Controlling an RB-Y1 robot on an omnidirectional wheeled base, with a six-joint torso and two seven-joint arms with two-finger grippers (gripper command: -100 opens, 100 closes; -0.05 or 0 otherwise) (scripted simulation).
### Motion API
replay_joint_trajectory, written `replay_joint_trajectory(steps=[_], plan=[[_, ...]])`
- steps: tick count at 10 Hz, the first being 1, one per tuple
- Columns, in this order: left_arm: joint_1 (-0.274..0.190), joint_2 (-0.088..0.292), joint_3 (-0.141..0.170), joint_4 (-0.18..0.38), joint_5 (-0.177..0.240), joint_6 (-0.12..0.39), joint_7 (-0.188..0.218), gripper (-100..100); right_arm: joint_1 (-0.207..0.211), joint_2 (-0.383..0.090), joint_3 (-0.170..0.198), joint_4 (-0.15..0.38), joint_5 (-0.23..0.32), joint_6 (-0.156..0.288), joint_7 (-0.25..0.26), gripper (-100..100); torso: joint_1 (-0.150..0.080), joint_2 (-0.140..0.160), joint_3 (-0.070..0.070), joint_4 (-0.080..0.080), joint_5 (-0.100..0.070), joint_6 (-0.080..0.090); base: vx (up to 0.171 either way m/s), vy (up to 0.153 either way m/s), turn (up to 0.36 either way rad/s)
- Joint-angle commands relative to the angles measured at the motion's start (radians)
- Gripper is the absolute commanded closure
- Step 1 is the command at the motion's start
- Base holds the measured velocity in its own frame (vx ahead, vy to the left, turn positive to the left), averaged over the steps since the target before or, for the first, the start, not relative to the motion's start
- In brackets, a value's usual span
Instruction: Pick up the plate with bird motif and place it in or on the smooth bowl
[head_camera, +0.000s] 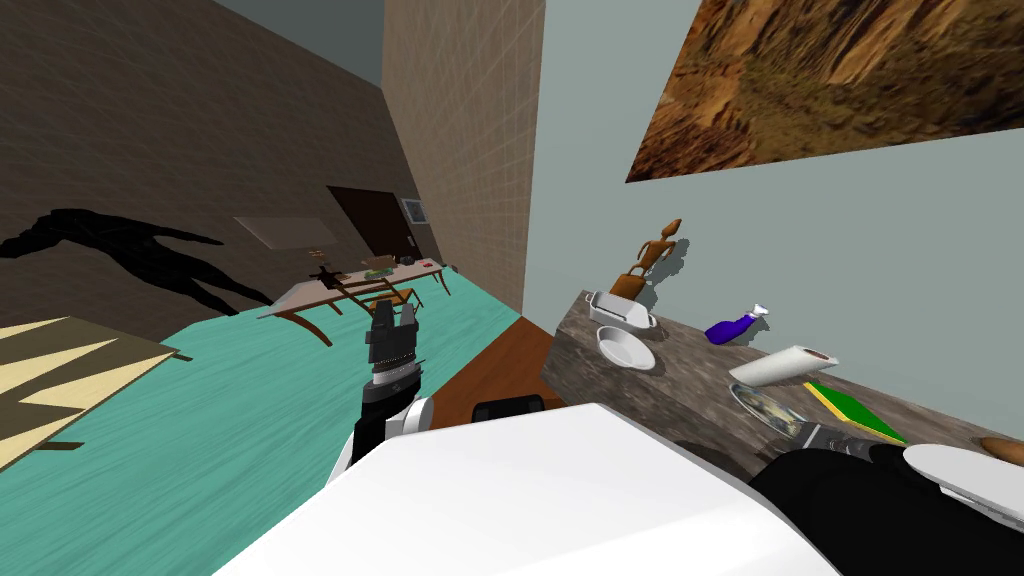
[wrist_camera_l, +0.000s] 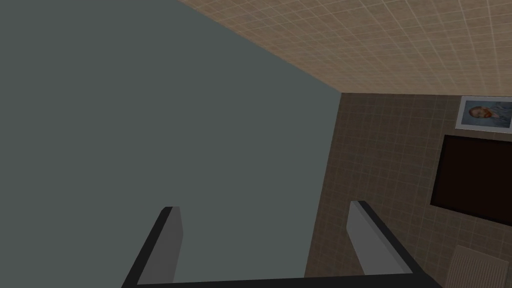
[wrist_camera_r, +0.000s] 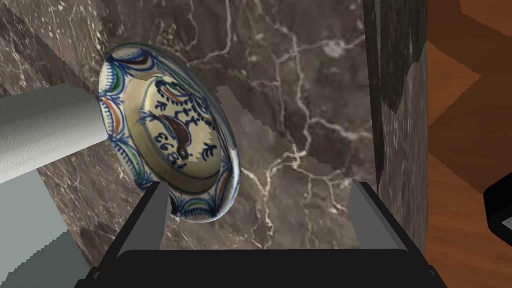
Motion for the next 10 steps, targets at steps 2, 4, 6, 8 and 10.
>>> replay_joint_trajectory(steps=[2,4,6,8,10], plan=[[0.000,0.000,0.000,0.000,0.000,0.000,0.000,0,-0.001,-0.002,-0.001,0.003,0.001,0.000,0.001,0,0.002,0.003,0.001,0.000,0.000,0.002,0.035,-0.024,0.030],[0.000,0.000,0.000,0.000,0.000,0.000,0.000,0,-0.036,0.011,0.025,0.051,-0.065,-0.014,0.072,-100,0.005,0.006,0.004,0.001,0.001,0.002,0.030,-0.002,-0.019],[0.000,0.000,0.000,0.000,0.000,0.000,0.000,0,-0.054,0.017,0.038,0.075,-0.099,-0.021,0.125,-100,0.006,0.006,0.004,0.001,0.001,0.002,0.029,0.001,-0.010],[0.000,0.000,0.000,0.000,0.000,0.000,0.000,0,-0.071,0.024,0.050,0.100,-0.132,-0.028,0.171,-100,0.006,0.007,0.004,0.002,0.001,0.002,0.023,-0.001,-0.009],[0.000,0.000,0.000,0.000,0.000,0.000,0.000,0,-0.089,0.030,0.063,0.124,-0.165,-0.035,0.216,-100,0.006,0.006,0.004,0.001,0.001,0.002,0.031,0.001,-0.015]])
